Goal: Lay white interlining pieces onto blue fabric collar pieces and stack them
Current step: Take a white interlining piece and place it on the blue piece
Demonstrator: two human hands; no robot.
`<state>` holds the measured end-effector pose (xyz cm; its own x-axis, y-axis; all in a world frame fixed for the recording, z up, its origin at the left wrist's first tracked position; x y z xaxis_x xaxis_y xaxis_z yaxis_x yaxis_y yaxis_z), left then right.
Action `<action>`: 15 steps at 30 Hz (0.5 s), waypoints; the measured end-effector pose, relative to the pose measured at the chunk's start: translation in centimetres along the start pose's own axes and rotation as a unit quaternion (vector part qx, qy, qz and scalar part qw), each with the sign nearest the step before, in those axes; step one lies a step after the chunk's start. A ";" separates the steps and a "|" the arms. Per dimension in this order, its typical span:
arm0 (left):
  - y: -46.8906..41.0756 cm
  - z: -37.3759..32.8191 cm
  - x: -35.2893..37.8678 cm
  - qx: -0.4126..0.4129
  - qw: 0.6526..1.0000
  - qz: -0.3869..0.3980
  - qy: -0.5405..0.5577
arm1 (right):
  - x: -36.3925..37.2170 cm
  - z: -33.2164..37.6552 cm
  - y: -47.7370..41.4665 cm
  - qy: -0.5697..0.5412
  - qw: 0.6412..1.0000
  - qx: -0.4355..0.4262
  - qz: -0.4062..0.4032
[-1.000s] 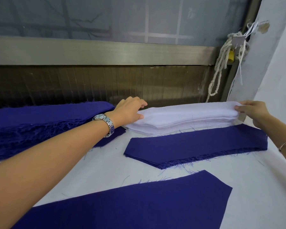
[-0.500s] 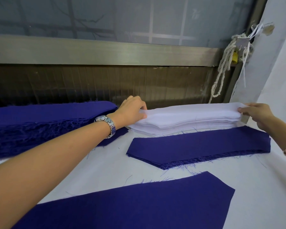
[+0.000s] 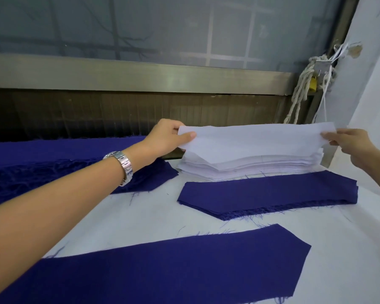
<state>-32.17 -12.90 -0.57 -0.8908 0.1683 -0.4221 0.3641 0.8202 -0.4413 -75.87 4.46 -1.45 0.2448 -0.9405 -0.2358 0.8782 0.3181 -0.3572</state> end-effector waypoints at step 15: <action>12.4 3.1 -12.9 -0.126 0.990 0.006 -0.070 | -0.9 3.7 9.0 0.052 0.962 0.027 0.266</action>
<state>-15.33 -6.62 -3.05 -0.8335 0.1157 -0.5403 0.2795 0.9318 -0.2315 -66.67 7.69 -1.12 0.6258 -0.6284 -0.4621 0.6609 0.7418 -0.1137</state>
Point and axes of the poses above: each hand's wrist, its own y-axis away from the middle knuckle, its own x-axis out of the palm, z = x × y, the point moved 4 cm from there along -y, towards the middle knuckle, and after that the axes turned 12 degrees about -z, right-handed, at the moved point
